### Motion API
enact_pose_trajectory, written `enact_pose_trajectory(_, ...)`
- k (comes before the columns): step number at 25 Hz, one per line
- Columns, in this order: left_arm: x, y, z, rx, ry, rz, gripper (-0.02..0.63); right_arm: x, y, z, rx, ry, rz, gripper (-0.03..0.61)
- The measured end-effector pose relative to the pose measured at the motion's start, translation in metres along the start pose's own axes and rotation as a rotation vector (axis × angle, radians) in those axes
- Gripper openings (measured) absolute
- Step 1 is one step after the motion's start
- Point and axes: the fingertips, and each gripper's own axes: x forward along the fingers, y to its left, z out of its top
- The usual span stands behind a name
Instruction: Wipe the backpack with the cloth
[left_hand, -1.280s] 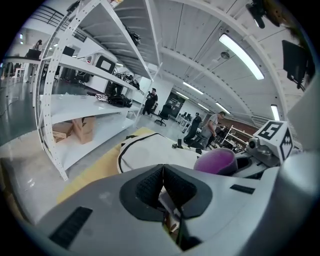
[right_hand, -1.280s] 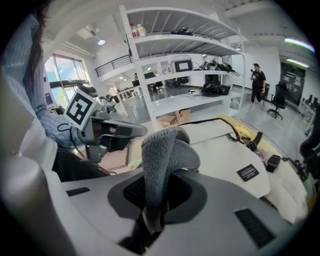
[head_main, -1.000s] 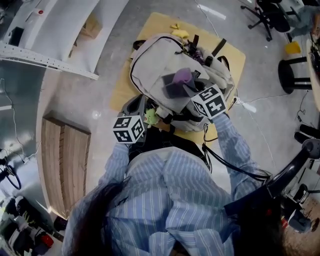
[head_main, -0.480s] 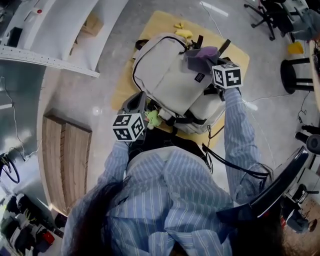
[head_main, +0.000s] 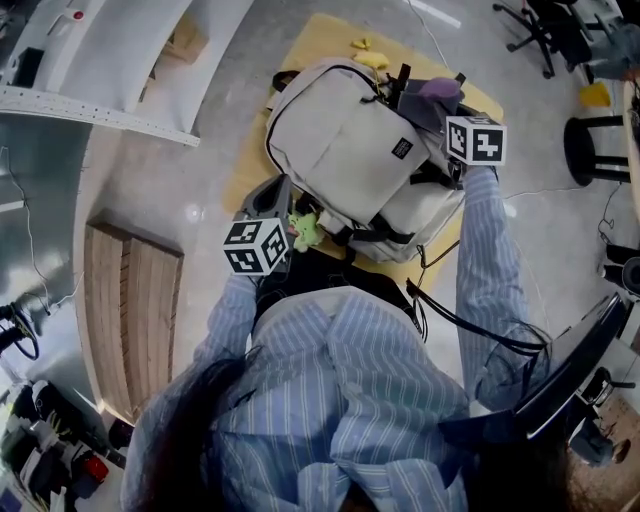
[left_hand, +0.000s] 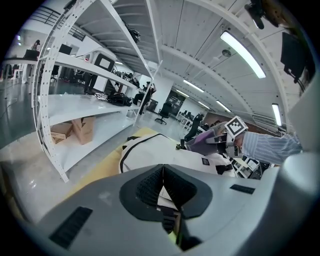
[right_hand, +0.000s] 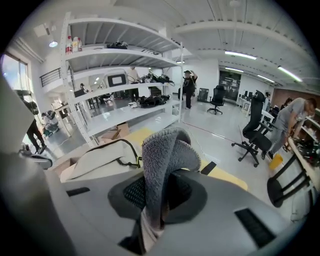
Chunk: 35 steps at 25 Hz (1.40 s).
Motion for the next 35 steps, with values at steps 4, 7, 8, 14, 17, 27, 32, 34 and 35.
enact_pose_trajectory(4, -0.002, -0.005, -0.002, 0.003, -0.001, -0.003, 0.005, -0.031, 0.036, 0.006, -0.039, -0.067, 0.099, 0.041)
enact_pose_trajectory(7, -0.003, -0.013, -0.004, 0.011, -0.002, -0.01, 0.005, -0.059, 0.067, 0.005, -0.082, -0.097, 0.173, 0.041)
enact_pose_trajectory(8, -0.004, -0.015, -0.005, 0.014, -0.003, -0.013, 0.005, -0.068, 0.076, 0.004, -0.087, -0.106, 0.196, 0.041)
enact_pose_trajectory(14, -0.007, -0.034, -0.011, 0.027, -0.012, -0.028, 0.005, -0.114, 0.131, -0.023, -0.108, -0.118, 0.322, 0.041)
enact_pose_trajectory(17, -0.01, -0.042, -0.018, 0.027, -0.013, -0.032, 0.005, -0.129, 0.163, -0.05, -0.094, -0.095, 0.388, 0.041)
enact_pose_trajectory(27, -0.025, -0.051, -0.032, 0.009, -0.029, -0.01, 0.005, -0.152, 0.246, -0.149, -0.031, 0.061, 0.592, 0.041)
enact_pose_trajectory(32, -0.031, -0.051, -0.035, 0.005, -0.036, -0.002, 0.005, -0.132, 0.222, -0.16, -0.11, 0.098, 0.496, 0.041)
enact_pose_trajectory(34, -0.033, -0.052, -0.038, 0.005, -0.036, -0.002, 0.005, -0.125, 0.208, -0.154, -0.118, 0.092, 0.468, 0.041)
enact_pose_trajectory(35, -0.034, -0.052, -0.039, 0.005, -0.035, -0.002, 0.005, -0.121, 0.199, -0.15, -0.118, 0.086, 0.456, 0.041)
